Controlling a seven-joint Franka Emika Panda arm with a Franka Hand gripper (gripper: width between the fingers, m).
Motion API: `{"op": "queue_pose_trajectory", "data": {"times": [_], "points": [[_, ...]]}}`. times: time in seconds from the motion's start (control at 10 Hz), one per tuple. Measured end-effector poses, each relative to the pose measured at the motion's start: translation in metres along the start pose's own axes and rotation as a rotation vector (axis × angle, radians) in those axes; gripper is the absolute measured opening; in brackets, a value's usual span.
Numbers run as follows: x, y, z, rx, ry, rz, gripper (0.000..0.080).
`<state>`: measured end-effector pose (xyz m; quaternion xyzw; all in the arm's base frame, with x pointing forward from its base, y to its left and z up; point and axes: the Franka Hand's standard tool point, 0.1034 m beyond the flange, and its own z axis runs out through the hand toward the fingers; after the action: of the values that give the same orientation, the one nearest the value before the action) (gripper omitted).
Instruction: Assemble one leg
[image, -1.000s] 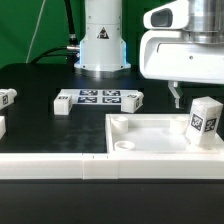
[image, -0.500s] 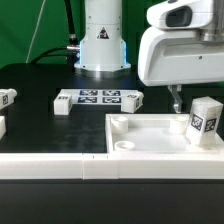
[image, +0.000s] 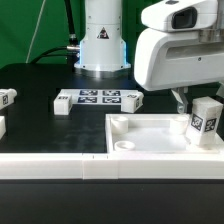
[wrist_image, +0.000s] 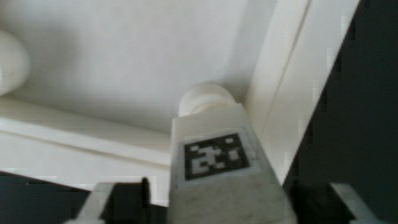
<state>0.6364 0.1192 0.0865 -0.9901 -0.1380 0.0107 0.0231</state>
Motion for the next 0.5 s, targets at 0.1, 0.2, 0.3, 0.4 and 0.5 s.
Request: {"op": "queue_pose_trajectory", "data": {"times": [0.1, 0.2, 0.3, 0.4, 0.5], "points": [[0.0001, 0.0000, 0.0000, 0.000, 0.000, 0.000, 0.0290], [0.0000, 0.0000, 0.0000, 0.000, 0.000, 0.000, 0.0290], [0.0001, 0.0000, 0.0000, 0.000, 0.000, 0.002, 0.0290], [0.0001, -0.0001, 0.0000, 0.000, 0.000, 0.024, 0.0290], [0.0000, -0.0001, 0.0002, 0.009, 0.002, 0.089, 0.0290]]}}
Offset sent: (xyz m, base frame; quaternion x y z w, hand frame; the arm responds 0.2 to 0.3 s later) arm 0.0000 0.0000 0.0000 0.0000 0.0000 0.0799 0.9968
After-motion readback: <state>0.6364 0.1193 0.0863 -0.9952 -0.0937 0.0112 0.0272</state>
